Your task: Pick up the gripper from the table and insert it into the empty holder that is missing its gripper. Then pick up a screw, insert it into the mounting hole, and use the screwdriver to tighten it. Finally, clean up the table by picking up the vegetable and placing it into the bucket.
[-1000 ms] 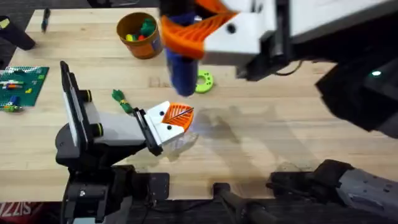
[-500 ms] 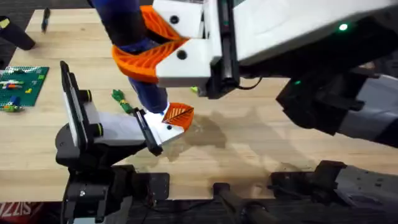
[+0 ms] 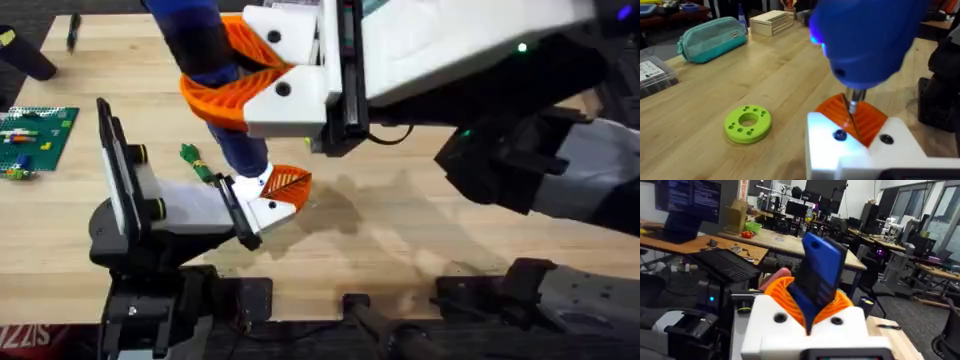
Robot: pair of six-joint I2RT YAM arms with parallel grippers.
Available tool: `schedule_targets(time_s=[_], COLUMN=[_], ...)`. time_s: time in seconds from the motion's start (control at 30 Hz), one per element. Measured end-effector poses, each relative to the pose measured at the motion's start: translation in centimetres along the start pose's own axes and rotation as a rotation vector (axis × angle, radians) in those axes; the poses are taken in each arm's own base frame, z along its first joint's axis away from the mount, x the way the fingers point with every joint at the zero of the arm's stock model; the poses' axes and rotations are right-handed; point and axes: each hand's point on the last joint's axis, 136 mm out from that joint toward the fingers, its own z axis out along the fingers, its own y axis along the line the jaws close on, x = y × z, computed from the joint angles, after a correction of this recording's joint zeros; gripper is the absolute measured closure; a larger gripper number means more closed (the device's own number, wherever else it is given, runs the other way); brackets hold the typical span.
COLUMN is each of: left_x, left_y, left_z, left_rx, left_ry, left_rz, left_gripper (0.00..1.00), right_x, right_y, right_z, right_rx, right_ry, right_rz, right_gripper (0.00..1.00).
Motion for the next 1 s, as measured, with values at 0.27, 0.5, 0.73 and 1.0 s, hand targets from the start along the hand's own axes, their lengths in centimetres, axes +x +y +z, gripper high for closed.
schedule_targets(time_s=[0.27, 0.5, 0.73, 1.0], left_x=[0.0, 0.0, 0.0, 0.0], left_y=[0.0, 0.0, 0.0, 0.0], left_z=[0.0, 0.0, 0.0, 0.0], left_rx=[0.000, 0.000, 0.000, 0.000], left_ry=[0.000, 0.000, 0.000, 0.000], left_rz=[0.000, 0.000, 0.000, 0.000], left_gripper=[0.987, 0.987, 0.987, 0.987], right_x=[0.6, 1.4, 1.4, 1.6], right_y=[-0.1, -0.2, -0.2, -0.2], right_z=[0.1, 0.2, 0.2, 0.2], right_rx=[0.000, -0.001, -0.001, -0.001], right_ry=[0.010, 0.027, 0.029, 0.037], right_rz=[0.002, 0.018, 0.019, 0.027], right_gripper=[0.990, 0.990, 0.990, 0.990])
